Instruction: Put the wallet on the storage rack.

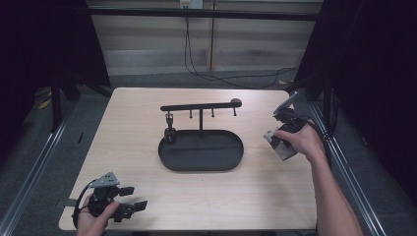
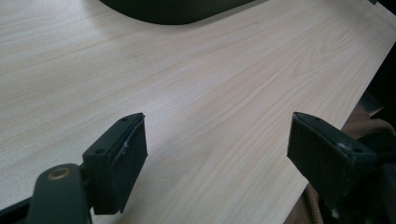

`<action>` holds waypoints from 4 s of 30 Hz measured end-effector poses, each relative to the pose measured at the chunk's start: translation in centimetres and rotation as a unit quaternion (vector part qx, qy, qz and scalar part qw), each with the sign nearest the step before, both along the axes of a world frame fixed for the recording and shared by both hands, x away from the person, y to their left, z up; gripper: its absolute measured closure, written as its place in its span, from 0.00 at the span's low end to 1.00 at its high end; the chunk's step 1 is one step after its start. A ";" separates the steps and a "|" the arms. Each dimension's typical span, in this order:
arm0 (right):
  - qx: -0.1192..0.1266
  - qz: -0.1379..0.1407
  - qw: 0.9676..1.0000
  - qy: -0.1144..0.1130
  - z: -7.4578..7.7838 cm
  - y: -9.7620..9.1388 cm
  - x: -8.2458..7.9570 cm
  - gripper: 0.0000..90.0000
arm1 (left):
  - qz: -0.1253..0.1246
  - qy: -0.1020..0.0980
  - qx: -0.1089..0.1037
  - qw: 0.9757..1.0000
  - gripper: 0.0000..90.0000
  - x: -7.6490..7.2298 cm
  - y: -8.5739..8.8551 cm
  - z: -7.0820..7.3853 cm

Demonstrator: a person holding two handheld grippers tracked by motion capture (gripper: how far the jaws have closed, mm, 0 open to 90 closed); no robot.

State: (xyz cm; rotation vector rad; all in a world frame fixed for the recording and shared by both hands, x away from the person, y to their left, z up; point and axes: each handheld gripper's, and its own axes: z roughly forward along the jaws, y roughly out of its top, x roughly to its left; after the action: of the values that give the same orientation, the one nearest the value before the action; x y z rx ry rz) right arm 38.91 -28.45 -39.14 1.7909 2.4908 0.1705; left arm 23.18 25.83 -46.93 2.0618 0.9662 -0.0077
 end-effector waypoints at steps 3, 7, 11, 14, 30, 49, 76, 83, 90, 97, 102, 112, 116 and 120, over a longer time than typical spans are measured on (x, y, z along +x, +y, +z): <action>-0.007 0.002 1.000 -0.009 0.8 0.2 -0.2 0.36 | 0.001 0.000 0.000 1.000 0.22 0.0 0.0 0.0; -0.008 0.005 1.000 -0.019 1.9 0.6 -0.4 0.36 | 0.002 -0.001 0.000 1.000 0.22 -0.1 0.0 0.0; -0.007 0.011 1.000 -0.023 2.2 1.4 -0.5 0.36 | -0.002 0.001 0.001 1.000 0.22 0.0 0.0 0.0; -0.002 0.019 1.000 -0.023 2.2 1.9 -0.4 0.36 | 0.003 0.001 0.001 1.000 0.22 0.0 0.0 0.0; 0.067 0.026 0.997 -0.033 3.1 4.4 -0.3 0.36 | 0.002 0.002 0.001 1.000 0.22 0.1 0.1 0.0; 0.161 0.032 0.986 -0.040 1.4 7.1 0.9 0.36 | 0.004 0.003 0.000 1.000 0.22 0.1 0.1 -0.1; 0.235 -0.009 0.971 -0.039 -3.5 8.2 1.8 0.36 | 0.004 0.004 -0.002 1.000 0.22 0.0 0.2 -0.1; 0.237 -0.014 0.970 -0.044 -4.0 8.8 1.9 0.36 | 0.009 0.009 -0.004 1.000 0.22 0.1 0.2 -0.1; 0.237 -0.024 0.970 -0.040 -4.8 9.3 2.1 0.36 | 0.004 0.008 -0.002 1.000 0.22 0.1 0.2 -0.1; 0.229 -0.020 0.972 -0.048 -5.2 10.1 2.0 0.36 | 0.005 0.007 0.000 1.000 0.22 0.1 0.2 -0.1; 0.226 -0.019 0.973 -0.044 -6.1 10.7 2.2 0.36 | 0.005 0.009 -0.003 1.000 0.22 0.1 0.2 -0.1; 0.217 -0.024 0.975 -0.043 -7.0 11.3 2.4 0.35 | 0.010 0.012 -0.003 1.000 0.22 0.1 0.2 -0.1; 0.218 -0.025 0.975 -0.041 -7.2 11.1 2.4 0.34 | 0.009 0.011 -0.002 1.000 0.22 0.1 0.2 -0.1; 0.230 -0.029 0.971 -0.055 -6.7 10.8 2.3 0.36 | 0.008 0.011 -0.002 1.000 0.22 0.1 0.2 -0.1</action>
State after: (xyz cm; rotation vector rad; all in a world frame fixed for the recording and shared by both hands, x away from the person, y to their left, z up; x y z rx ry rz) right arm 41.19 -17.66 -45.85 1.9348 2.4585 0.8837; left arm 23.28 26.02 -47.06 2.0539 0.9959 -0.0236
